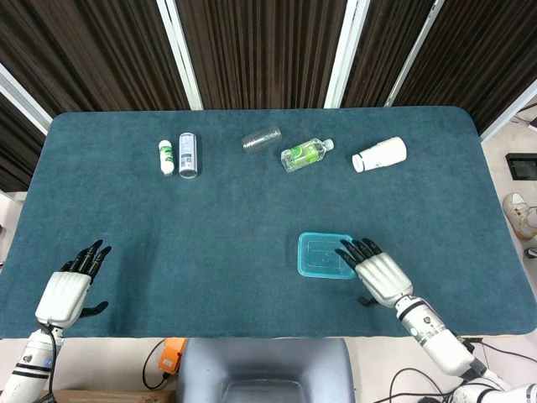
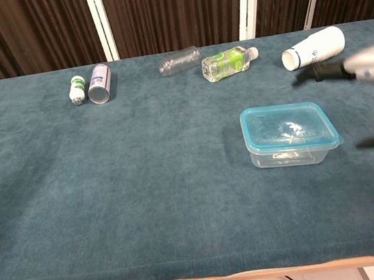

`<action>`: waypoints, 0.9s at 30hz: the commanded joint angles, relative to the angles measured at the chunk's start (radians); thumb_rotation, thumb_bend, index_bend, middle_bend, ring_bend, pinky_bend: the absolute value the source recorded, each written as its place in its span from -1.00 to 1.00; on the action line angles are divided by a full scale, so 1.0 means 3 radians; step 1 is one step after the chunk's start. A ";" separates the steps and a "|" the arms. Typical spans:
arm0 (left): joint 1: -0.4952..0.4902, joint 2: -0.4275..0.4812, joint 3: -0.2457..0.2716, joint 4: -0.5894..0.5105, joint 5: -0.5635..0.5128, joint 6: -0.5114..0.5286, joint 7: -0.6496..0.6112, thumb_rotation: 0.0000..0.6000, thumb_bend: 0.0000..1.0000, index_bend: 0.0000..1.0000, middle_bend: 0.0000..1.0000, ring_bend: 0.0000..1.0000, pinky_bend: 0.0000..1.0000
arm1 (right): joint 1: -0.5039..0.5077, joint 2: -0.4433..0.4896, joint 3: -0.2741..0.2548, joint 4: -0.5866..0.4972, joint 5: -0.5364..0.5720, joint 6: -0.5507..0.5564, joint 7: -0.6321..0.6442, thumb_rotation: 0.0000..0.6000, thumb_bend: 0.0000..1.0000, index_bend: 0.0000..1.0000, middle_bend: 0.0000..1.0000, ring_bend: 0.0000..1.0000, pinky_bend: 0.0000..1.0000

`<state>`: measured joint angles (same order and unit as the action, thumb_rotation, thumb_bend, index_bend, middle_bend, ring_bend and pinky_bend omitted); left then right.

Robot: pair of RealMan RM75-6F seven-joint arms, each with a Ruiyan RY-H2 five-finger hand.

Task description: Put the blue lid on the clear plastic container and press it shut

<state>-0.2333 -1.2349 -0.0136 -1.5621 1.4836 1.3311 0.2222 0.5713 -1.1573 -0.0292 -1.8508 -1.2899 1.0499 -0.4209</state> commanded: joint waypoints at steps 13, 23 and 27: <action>0.0003 0.0004 -0.0001 0.0001 0.0004 0.0012 -0.0010 1.00 -0.16 -0.82 -0.97 -0.76 -0.32 | 0.0360 -0.0339 0.0427 0.0107 0.0911 -0.0316 -0.0369 1.00 -0.10 -0.39 -0.42 -0.34 -0.20; 0.0003 0.0004 0.0003 0.0000 0.0011 0.0012 -0.0008 1.00 -0.15 -0.82 -0.97 -0.76 -0.32 | 0.0510 -0.0458 0.0362 0.0149 0.1251 -0.0345 -0.0629 1.00 -0.10 -0.47 -0.42 -0.34 -0.20; 0.0005 0.0006 0.0004 0.0000 0.0013 0.0015 -0.0009 1.00 -0.16 -0.82 -0.97 -0.76 -0.32 | 0.0541 -0.0509 0.0341 0.0202 0.1324 -0.0336 -0.0663 1.00 -0.10 -0.47 -0.42 -0.34 -0.20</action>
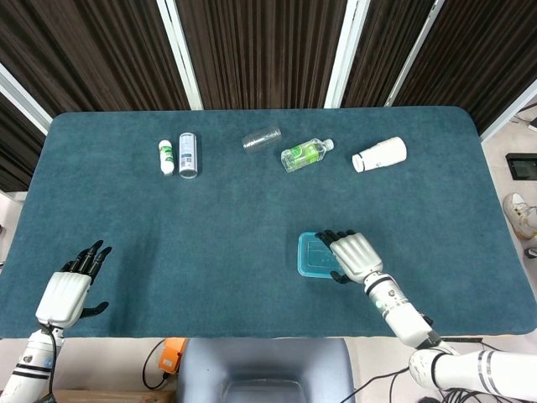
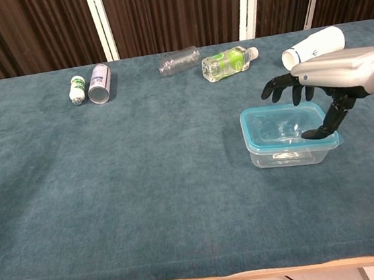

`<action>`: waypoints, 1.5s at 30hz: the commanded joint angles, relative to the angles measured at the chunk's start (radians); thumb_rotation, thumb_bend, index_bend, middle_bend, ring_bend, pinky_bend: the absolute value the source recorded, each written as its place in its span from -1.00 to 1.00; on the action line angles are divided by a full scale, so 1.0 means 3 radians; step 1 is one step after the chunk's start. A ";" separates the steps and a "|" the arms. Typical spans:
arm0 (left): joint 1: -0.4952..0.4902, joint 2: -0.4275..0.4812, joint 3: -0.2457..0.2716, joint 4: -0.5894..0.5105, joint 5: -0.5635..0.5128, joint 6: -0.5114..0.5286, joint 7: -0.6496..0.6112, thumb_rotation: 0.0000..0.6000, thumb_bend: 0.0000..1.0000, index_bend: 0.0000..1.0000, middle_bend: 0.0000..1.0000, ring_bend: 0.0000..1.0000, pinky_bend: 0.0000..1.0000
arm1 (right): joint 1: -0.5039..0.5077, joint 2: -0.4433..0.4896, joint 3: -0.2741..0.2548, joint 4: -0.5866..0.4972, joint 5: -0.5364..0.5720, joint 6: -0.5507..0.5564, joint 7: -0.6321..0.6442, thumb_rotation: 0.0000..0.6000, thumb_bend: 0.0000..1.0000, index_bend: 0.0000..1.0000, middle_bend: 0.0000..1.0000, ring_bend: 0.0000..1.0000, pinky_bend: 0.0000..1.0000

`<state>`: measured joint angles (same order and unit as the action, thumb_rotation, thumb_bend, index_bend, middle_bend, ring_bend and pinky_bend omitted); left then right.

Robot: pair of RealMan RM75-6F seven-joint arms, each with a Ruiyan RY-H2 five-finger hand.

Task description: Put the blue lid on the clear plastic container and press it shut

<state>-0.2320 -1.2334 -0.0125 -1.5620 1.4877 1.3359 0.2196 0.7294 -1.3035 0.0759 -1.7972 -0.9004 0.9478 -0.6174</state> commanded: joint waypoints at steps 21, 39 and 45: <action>0.0000 0.0008 0.0001 -0.0005 0.0002 -0.0002 -0.0023 1.00 -0.16 -0.82 -0.96 -0.74 -0.32 | 0.0047 -0.0134 -0.0079 0.0267 0.0031 -0.0078 0.0225 1.00 -0.10 -0.48 -0.42 -0.34 -0.20; -0.0004 0.0017 -0.0003 -0.0005 -0.0010 -0.0017 -0.0048 1.00 -0.16 -0.82 -0.96 -0.74 -0.32 | -0.0005 -0.0198 -0.0096 0.0397 -0.0181 -0.0021 0.0443 1.00 -0.10 -0.49 -0.42 -0.34 -0.21; -0.0009 0.0022 0.0001 -0.0007 -0.0008 -0.0031 -0.0063 1.00 -0.16 -0.82 -0.96 -0.74 -0.32 | -0.0182 -0.0162 -0.0074 0.0280 -0.0670 0.0325 0.0727 1.00 -0.10 -0.49 -0.42 -0.36 -0.23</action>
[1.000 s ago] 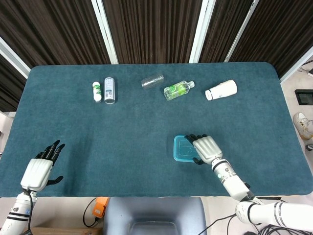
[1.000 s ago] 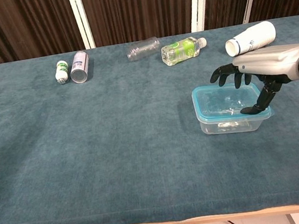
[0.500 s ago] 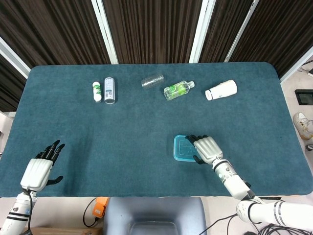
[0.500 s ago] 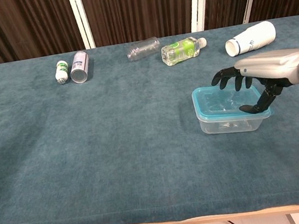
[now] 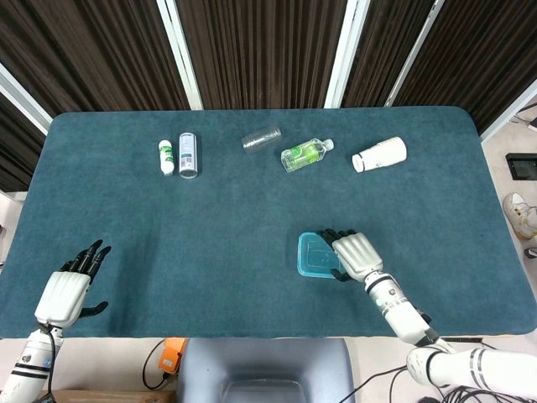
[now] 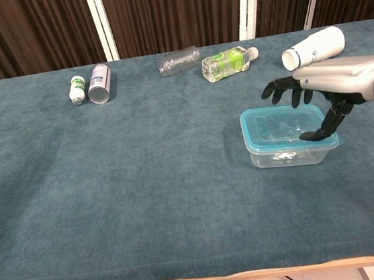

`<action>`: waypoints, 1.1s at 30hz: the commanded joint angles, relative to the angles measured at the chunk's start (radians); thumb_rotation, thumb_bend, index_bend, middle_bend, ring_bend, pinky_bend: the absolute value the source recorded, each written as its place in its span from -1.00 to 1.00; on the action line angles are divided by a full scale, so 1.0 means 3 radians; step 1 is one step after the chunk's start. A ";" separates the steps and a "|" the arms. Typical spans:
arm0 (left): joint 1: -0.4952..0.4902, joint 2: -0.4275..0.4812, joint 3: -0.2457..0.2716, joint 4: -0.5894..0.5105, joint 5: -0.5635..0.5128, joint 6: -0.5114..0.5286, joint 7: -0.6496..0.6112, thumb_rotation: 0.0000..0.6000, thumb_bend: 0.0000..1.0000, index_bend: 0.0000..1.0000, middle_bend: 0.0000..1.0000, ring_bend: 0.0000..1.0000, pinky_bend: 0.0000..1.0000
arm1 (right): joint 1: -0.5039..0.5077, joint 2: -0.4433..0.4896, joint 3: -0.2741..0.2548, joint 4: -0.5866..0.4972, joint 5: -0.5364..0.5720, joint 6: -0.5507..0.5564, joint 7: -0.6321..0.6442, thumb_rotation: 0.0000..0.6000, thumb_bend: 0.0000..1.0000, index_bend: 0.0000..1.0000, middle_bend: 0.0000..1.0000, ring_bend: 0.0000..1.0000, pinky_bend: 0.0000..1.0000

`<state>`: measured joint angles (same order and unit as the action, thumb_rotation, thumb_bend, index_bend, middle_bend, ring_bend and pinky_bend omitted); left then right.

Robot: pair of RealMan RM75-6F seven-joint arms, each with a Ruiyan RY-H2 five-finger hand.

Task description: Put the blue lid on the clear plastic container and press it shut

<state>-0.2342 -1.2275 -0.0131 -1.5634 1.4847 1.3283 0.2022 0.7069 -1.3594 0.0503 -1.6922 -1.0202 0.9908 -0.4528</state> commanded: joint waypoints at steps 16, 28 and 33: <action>-0.0001 0.0003 0.0012 -0.0004 0.0016 -0.0003 -0.0002 1.00 -0.16 -0.82 -0.96 -0.74 -0.32 | -0.0429 0.0433 -0.0446 -0.0164 -0.1254 0.0219 0.0629 1.00 -0.10 -0.50 -0.42 -0.37 -0.25; -0.0002 0.0007 0.0008 -0.0011 0.0004 -0.0007 0.0011 1.00 -0.16 -0.82 -0.96 -0.74 -0.32 | -0.0488 0.0379 -0.0437 0.0020 -0.1294 0.0074 0.0725 1.00 -0.10 -0.51 -0.42 -0.37 -0.25; 0.0003 0.0011 0.0013 -0.0021 0.0007 -0.0001 0.0016 1.00 -0.16 -0.82 -0.96 -0.74 -0.32 | -0.0502 0.0374 -0.0435 0.0048 -0.1347 0.0041 0.0784 1.00 -0.10 -0.51 -0.42 -0.37 -0.25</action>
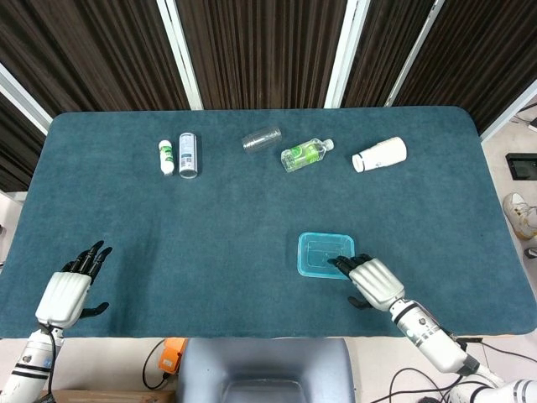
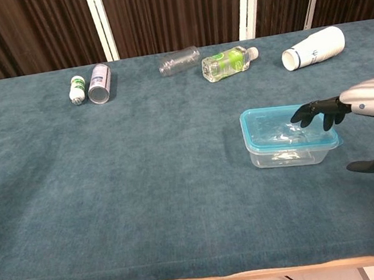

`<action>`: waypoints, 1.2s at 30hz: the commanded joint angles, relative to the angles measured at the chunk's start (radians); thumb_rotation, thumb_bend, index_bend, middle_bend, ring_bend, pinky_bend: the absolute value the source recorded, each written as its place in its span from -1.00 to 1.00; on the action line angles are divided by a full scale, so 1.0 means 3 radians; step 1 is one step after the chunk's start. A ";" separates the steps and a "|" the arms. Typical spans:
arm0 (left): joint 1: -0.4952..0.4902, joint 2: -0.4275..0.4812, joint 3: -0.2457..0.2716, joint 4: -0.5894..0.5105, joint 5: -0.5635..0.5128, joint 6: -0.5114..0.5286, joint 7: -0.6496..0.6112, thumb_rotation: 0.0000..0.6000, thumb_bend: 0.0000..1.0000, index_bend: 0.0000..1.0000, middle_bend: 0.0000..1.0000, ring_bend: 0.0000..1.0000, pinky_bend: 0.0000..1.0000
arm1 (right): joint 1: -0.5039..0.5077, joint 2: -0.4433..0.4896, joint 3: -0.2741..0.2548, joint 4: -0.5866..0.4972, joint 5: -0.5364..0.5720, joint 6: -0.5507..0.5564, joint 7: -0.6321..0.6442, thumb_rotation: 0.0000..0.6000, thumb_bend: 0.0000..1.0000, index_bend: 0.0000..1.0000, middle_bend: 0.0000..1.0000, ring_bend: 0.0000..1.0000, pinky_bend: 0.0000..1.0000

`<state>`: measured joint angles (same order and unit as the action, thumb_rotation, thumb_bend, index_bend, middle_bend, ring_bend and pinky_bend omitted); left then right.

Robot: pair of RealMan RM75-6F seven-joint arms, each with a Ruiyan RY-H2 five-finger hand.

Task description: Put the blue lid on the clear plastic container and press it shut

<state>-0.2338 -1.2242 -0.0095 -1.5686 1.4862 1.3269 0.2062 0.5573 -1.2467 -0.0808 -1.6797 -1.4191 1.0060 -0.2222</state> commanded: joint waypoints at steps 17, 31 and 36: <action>-0.0001 -0.0002 0.0001 -0.0009 -0.0003 -0.0005 0.0014 1.00 -0.16 -0.82 -0.96 -0.74 -0.32 | 0.0016 -0.0029 0.0009 0.0092 -0.0259 -0.0130 0.0287 1.00 -0.10 -0.51 -0.42 -0.37 -0.25; -0.0006 -0.0003 0.0001 -0.0004 -0.0005 -0.0014 0.0013 1.00 -0.16 -0.82 -0.96 -0.73 -0.32 | 0.0026 -0.0050 0.0024 0.0133 -0.0367 -0.0168 0.0428 1.00 -0.10 -0.51 -0.42 -0.37 -0.25; -0.0006 0.0000 0.0000 -0.0004 -0.0005 -0.0011 0.0008 1.00 -0.16 -0.82 -0.96 -0.73 -0.32 | 0.0029 -0.0059 0.0031 0.0144 -0.0361 -0.0185 0.0419 1.00 -0.10 -0.51 -0.42 -0.37 -0.25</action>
<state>-0.2355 -1.2243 -0.0095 -1.5698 1.4849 1.3234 0.2087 0.5658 -1.2640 -0.0719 -1.6369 -1.5278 0.9511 -0.0960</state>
